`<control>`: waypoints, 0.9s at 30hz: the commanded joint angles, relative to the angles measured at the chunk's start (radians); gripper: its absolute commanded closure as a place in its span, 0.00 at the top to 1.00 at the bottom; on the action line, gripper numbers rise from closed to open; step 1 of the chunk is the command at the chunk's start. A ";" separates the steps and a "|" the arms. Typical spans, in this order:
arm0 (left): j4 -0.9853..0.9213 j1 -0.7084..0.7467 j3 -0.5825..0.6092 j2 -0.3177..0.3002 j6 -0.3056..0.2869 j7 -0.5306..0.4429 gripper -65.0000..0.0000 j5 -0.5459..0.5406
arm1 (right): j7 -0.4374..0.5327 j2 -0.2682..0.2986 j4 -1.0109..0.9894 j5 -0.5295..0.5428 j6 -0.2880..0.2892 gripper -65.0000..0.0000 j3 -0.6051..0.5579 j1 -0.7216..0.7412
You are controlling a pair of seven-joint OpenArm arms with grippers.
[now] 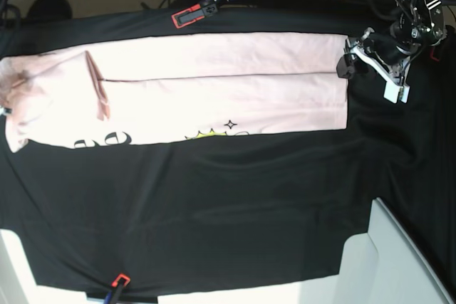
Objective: Fold the T-shirt properly
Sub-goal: 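Grasp the strip's end corner with the left gripper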
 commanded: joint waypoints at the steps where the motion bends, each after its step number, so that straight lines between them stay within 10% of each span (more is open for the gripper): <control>1: 0.005 0.000 -0.035 -0.015 -0.007 -0.015 0.59 -0.010 | 0.014 0.024 0.018 0.002 0.000 0.00 0.007 0.007; 27: -0.256 -0.190 -0.002 0.044 -0.001 -0.018 0.58 0.000 | 0.013 -0.009 0.017 0.002 0.001 0.00 0.001 0.004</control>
